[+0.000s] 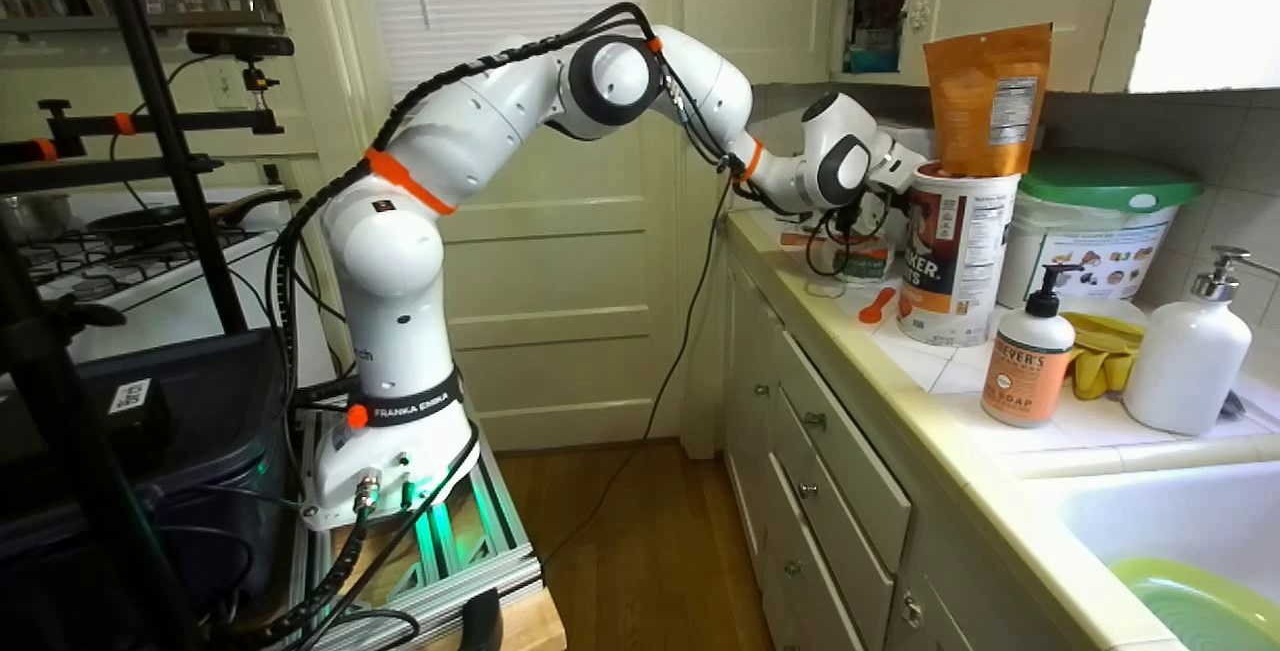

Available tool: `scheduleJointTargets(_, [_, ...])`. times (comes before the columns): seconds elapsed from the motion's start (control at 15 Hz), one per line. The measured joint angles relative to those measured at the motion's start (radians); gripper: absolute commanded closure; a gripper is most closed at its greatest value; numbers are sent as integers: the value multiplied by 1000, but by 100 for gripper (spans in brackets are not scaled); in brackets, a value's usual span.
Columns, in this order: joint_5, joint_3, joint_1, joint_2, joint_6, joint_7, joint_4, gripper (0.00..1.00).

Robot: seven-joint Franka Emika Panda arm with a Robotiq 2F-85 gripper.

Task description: Move the tape to the back of the counter

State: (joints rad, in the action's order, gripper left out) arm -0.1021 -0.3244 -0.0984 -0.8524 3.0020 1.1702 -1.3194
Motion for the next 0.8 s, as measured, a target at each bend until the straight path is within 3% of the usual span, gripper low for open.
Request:
scheduleJointTargets(0.4, [2, -59, -26, -25, -152, 64, 64, 96])
scheduleJointTargets(0.8, [2, -64, -45, -24, -271, 94, 107, 96])
